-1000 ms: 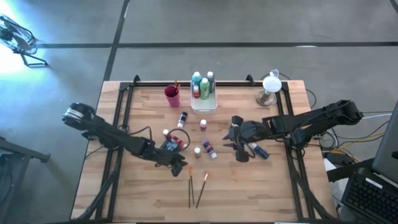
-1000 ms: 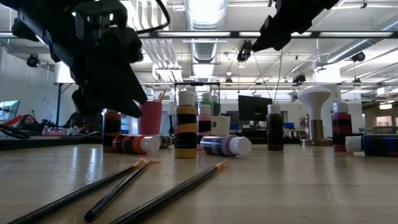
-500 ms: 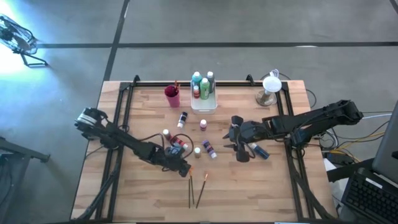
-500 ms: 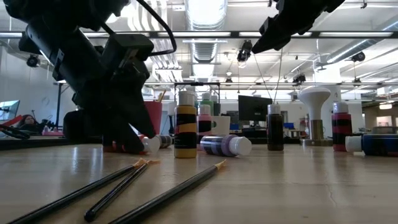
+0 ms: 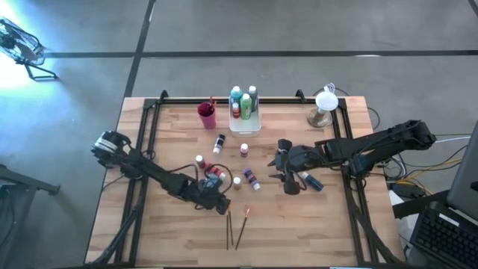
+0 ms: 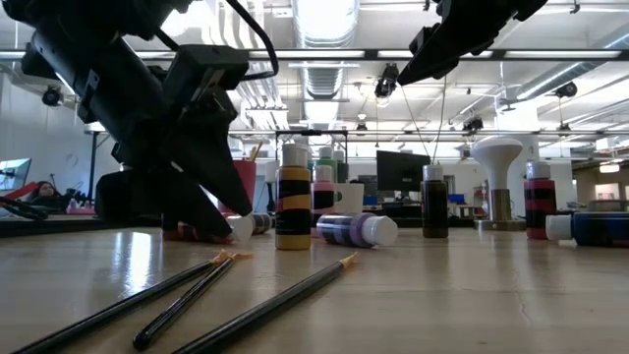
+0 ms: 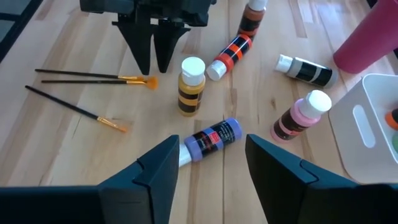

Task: Pick & Place Paint Supplies
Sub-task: Put the gold paint brush into the pink cup

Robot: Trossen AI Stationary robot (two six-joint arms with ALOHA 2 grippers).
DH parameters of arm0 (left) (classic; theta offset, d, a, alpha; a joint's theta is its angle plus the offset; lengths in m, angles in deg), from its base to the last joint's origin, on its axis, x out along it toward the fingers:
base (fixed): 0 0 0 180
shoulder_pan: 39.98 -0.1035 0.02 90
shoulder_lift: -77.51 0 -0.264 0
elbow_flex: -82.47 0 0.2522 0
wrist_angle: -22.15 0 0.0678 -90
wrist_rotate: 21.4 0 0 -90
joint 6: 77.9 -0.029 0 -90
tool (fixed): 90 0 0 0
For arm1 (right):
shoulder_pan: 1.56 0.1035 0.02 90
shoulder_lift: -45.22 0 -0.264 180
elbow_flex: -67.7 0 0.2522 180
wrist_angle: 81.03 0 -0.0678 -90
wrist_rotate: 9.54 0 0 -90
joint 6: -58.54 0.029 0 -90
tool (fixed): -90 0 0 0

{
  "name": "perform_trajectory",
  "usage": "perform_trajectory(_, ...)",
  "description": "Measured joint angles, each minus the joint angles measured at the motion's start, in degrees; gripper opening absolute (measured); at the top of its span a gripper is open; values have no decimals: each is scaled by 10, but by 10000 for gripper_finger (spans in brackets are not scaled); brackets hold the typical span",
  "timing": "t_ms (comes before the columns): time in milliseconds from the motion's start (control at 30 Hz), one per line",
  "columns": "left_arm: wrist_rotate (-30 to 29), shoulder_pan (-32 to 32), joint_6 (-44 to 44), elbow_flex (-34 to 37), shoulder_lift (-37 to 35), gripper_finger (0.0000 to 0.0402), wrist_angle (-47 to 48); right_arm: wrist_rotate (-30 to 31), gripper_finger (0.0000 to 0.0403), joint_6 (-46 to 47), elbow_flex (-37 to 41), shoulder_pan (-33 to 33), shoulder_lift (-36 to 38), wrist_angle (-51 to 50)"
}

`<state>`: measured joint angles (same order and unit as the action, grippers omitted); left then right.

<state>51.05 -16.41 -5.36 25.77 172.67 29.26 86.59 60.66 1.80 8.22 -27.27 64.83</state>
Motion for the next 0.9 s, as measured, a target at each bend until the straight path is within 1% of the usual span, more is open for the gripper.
perform_trajectory(233, -32, 14, 27, -14, 8, 165, 32, 0, 167, -8, 0, 0, 0, 0)
perform_trajectory(367, -32, 17, 29, -34, 33, 165, 32, 1, 172, -8, 0, 0, 0, 0)
perform_trajectory(467, -22, 18, 22, -54, 51, 165, 34, 3, 181, -8, 0, 0, 0, 0)
perform_trajectory(667, -21, 18, 11, -101, 75, 165, 112, 4, 192, -6, 0, 0, 0, 1)
perform_trajectory(900, -34, 18, 11, -111, 82, 165, 128, 5, 178, -6, 0, 0, 0, 1)
